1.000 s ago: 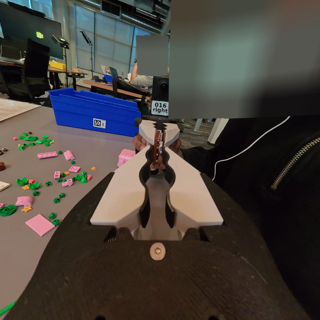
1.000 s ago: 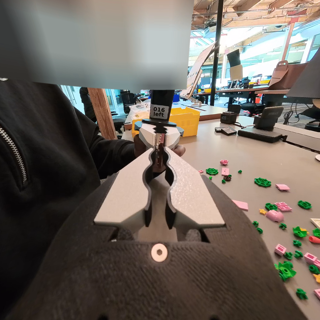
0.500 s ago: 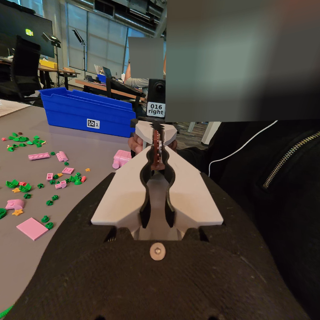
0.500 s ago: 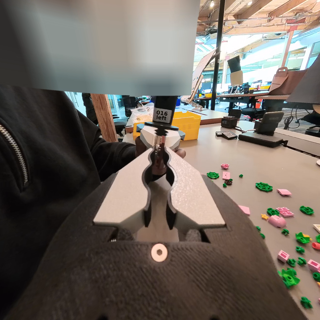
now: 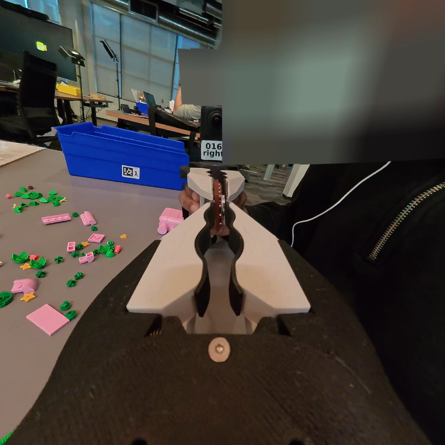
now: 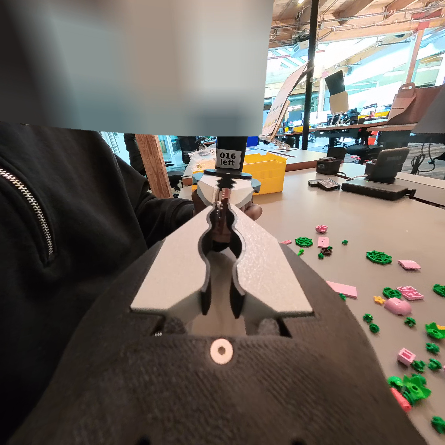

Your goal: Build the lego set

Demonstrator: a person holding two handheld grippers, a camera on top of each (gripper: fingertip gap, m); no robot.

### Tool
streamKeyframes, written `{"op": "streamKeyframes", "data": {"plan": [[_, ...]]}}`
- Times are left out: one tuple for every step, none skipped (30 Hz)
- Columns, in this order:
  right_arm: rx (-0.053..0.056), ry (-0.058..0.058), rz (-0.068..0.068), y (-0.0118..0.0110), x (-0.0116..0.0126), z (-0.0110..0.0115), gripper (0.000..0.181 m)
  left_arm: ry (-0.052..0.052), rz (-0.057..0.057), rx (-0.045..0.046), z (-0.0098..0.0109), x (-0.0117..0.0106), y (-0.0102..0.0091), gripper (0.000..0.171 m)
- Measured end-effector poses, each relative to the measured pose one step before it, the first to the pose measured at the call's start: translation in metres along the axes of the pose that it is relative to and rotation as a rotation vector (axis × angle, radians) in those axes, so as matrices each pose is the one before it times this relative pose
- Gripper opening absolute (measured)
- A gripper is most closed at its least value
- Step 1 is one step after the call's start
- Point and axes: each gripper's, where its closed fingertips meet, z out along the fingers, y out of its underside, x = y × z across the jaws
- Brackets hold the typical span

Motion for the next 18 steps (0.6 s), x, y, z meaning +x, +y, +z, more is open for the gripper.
{"op": "streamKeyframes", "data": {"plan": [[-0.0042, 0.0025, -0.0016, 0.00047, 0.00001, -0.00015, 0.005, 0.0027, -0.0051, -0.00037, 0.00010, 0.00001, 0.00030, 0.002], [-0.0025, 0.0037, -0.0010, 0.00018, 0.00028, -0.00016, 0.005, 0.0016, -0.0051, 0.00165, 0.00008, -0.00030, 0.00006, 0.002], [-0.0016, 0.0015, -0.0017, -0.00006, 0.00001, -0.00022, 0.005, 0.0015, -0.0034, 0.00307, 0.00019, -0.00018, 0.00003, 0.002], [-0.0020, -0.0005, -0.0001, -0.00003, -0.00010, -0.00025, 0.004, 0.0028, -0.0040, 0.00241, 0.00024, 0.00015, -0.00005, 0.002], [-0.0019, -0.0007, 0.0002, 0.00005, -0.00014, -0.00025, 0.004, 0.0011, -0.0032, 0.00149, 0.00027, 0.00008, 0.00004, 0.002], [-0.0025, -0.0008, 0.0001, 0.00009, -0.00050, -0.00022, 0.004, 0.0032, -0.0033, -0.00064, 0.00020, 0.00035, 0.00013, 0.002], [-0.0033, 0.0019, -0.0021, 0.00031, -0.00004, -0.00022, 0.004, 0.0019, -0.0026, -0.00208, 0.00011, 0.00014, 0.00024, 0.002], [-0.0027, 0.0021, -0.0026, 0.00023, 0.00003, -0.00019, 0.004, -0.0014, -0.0005, -0.00202, 0.00014, -0.00019, 0.00030, 0.002], [-0.0004, -0.0016, 0.0017, -0.00009, -0.00014, -0.00022, 0.003, 0.0002, -0.0011, -0.00157, 0.00024, 0.00002, 0.00013, 0.002], [0.0002, -0.0002, -0.0003, -0.00013, -0.00022, -0.00019, 0.003, 0.0002, -0.0006, -0.00062, 0.00018, 0.00014, 0.00002, 0.002], [-0.0005, 0.0007, -0.0010, 0.00011, 0.00002, 0.00010, 0.003, -0.0002, -0.0005, -0.00073, -0.00004, 0.00003, 0.00001, 0.002], [0.0012, -0.0030, 0.0051, 0.00003, 0.00003, 0.00001, 0.004, -0.0002, 0.0007, -0.00157, -0.00002, 0.00002, 0.00015, 0.002], [0.0075, 0.0002, 0.0005, -0.00092, 0.00023, 0.00015, 0.004, -0.0020, 0.0008, 0.00261, -0.00001, -0.00022, -0.00046, 0.002], [0.0147, 0.0047, -0.0084, -0.00159, 0.00018, 0.00050, 0.005, -0.0024, -0.0006, 0.00911, -0.00020, -0.00030, -0.00157, 0.002], [0.0139, 0.0079, -0.0079, -0.00125, 0.00081, 0.00090, 0.005, -0.0021, 0.0011, 0.00512, -0.00057, -0.00036, -0.00154, 0.002], [0.0068, 0.0103, -0.0095, -0.00047, 0.00113, 0.00092, 0.006, -0.0061, 0.0085, -0.00179, -0.00094, -0.00060, -0.00097, 0.002], [0.0031, 0.0137, -0.0130, -0.00033, 0.00144, 0.00076, 0.007, -0.0116, 0.0127, -0.00350, -0.00091, -0.00084, -0.00092, 0.002], [0.0048, 0.0107, -0.0130, -0.00068, 0.00092, 0.00015, 0.009, -0.0170, 0.0127, -0.00209, -0.00071, -0.00128, -0.00083, 0.002]]}}
